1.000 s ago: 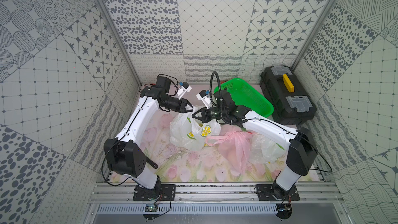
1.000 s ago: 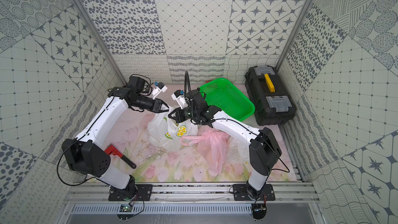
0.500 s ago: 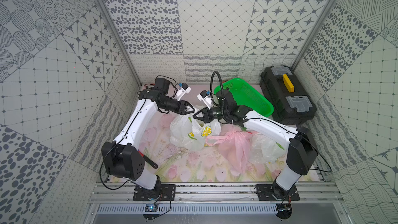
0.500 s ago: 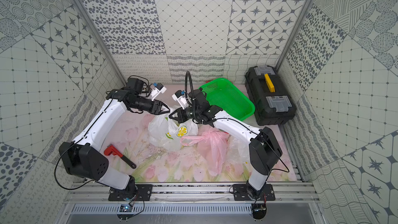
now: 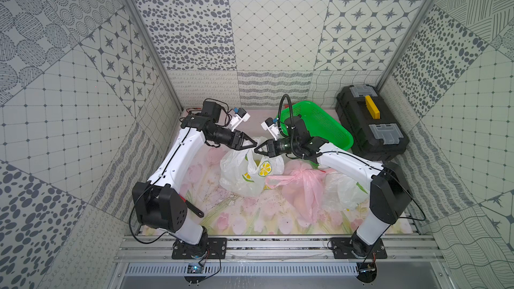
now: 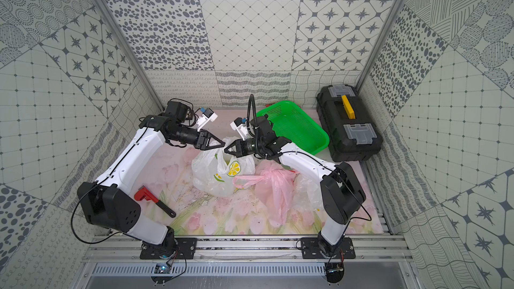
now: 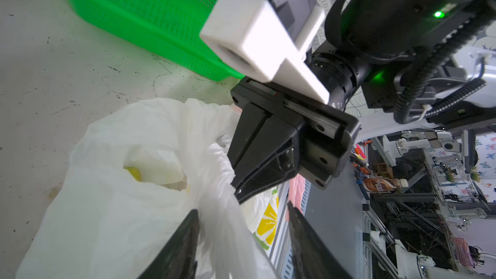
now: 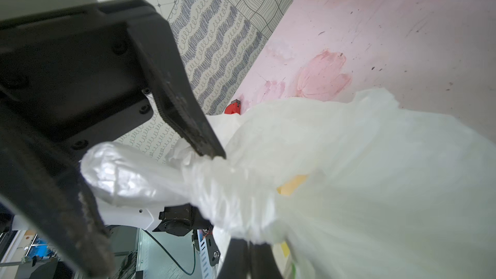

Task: Place the pears into plastic bags & tie knots
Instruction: Tie the plastic bag at the center of the board.

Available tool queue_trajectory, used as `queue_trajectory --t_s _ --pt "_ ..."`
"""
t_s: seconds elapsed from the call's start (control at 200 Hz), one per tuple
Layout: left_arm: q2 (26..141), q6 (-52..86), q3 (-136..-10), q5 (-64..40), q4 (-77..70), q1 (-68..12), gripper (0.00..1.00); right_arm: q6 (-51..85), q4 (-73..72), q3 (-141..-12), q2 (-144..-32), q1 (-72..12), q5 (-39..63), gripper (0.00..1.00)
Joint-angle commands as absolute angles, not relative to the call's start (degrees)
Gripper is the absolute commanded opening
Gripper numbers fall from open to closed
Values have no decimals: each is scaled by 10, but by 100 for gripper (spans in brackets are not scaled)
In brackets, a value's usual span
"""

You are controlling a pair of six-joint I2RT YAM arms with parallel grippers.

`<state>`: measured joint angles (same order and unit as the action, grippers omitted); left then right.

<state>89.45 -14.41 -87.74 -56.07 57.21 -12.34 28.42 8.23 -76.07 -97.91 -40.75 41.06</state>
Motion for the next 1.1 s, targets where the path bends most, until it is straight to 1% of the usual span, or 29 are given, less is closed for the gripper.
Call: queue_trajectory --t_s 0.0,0.26,0.465,0.53,0.61,0.71,0.75,0.855,0.906,1.021,1.096 --pt "906 -136 -891 -543 558 -130 55 258 90 -777 -977 -420 406 0" --pt "923 -146 -894 -523 580 -146 52 246 97 -784 -982 -429 389 0" --pt "906 -167 -870 -512 592 -147 53 243 100 -783 -983 -428 389 0" --pt "902 -170 -858 -503 593 -147 51 242 99 -782 -984 -428 390 0" --pt "902 -171 -851 -506 592 -146 45 241 97 -783 -985 -429 390 0" --pt "900 -173 -845 -508 588 -148 34 241 96 -785 -987 -429 394 0" --pt "898 -174 -845 -506 584 -148 27 239 97 -785 -987 -431 398 0" --pt "891 -179 -855 -491 577 -146 6 219 117 -787 -985 -437 415 0" --pt "885 -178 -857 -480 566 -143 0 200 137 -790 -979 -437 428 7" --pt "868 -183 -852 -484 539 -140 0 135 188 -791 -946 -433 430 28" --pt "862 -190 -847 -495 532 -140 0 102 214 -799 -925 -425 429 37"
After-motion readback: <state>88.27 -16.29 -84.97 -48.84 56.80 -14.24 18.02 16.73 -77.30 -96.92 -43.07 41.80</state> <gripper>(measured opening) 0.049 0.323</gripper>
